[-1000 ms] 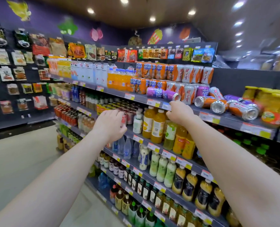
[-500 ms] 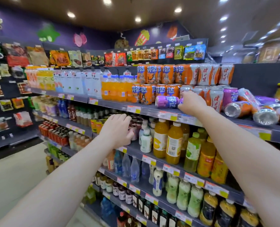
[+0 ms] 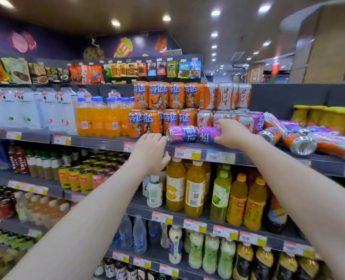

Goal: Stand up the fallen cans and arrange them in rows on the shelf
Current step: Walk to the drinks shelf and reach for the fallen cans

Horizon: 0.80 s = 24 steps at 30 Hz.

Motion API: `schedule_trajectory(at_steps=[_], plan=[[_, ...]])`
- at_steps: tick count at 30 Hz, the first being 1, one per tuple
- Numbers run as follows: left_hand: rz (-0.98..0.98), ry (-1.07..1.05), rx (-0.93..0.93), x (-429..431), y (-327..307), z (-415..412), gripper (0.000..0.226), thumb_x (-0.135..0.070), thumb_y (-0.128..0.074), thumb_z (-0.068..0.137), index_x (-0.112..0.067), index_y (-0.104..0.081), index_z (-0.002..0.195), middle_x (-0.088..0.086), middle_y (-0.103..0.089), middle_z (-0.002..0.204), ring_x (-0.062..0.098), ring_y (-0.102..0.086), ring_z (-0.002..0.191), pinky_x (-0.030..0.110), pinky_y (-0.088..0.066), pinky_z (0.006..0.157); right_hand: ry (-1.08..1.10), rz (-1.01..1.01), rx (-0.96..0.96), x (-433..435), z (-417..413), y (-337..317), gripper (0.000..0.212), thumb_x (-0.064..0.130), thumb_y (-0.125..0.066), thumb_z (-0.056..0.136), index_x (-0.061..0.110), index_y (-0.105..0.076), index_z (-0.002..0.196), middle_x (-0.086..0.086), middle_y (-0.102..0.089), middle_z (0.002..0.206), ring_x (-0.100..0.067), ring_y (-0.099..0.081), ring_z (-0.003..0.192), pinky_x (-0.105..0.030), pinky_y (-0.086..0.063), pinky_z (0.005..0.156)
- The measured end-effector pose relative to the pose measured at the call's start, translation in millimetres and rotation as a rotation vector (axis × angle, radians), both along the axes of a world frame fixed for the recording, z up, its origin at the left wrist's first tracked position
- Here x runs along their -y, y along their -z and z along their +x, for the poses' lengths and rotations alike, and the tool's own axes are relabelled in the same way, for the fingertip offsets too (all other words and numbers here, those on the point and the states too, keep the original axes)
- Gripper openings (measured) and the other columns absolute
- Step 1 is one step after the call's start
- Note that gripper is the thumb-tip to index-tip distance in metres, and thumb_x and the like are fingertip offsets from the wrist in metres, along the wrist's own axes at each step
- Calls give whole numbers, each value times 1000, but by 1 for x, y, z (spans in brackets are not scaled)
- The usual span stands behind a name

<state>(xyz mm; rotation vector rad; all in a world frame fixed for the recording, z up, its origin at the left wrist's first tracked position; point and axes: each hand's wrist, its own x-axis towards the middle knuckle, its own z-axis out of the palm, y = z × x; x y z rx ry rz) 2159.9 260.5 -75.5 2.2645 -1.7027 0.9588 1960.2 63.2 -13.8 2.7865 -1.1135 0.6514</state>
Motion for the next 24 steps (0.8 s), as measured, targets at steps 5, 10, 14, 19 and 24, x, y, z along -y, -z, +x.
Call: schedule_trajectory(at_steps=[5,10,14,19,24], plan=[[-32,147,60,40,-29,18,45,-42,-45,94,-14,-58,127,6,-64,123,26,-58,114,40,-45,102,97,-16,-71,-1,18,-1,49,30,-67,85,14,-58,131,-6,-66,120,-23,-64,98,-40,-59,80],[-63,259,83,73,-46,35,48,-45,-44,94,-15,-56,130,5,-64,124,24,-58,113,39,-45,101,191,25,-149,3,42,-3,40,34,-70,83,18,-61,119,-2,-65,109,-21,-62,90,-34,-56,72],[-53,340,56,88,-40,47,51,-44,-45,94,-13,-56,134,7,-64,127,27,-59,116,40,-45,103,277,30,-157,2,57,1,42,36,-76,78,19,-59,113,-1,-64,108,-23,-62,92,-36,-56,76],[-36,368,-52,106,-42,57,55,-47,-48,92,-13,-54,136,8,-64,127,28,-60,116,42,-47,100,349,26,-126,5,66,7,57,40,-82,72,21,-57,119,-2,-63,110,-24,-61,96,-35,-52,72],[13,373,-66,119,-47,59,55,-53,-51,93,-14,-52,133,6,-62,123,26,-60,110,42,-53,89,350,-40,-80,6,63,11,57,45,-82,72,22,-60,121,0,-66,111,-21,-62,94,-34,-56,76]])
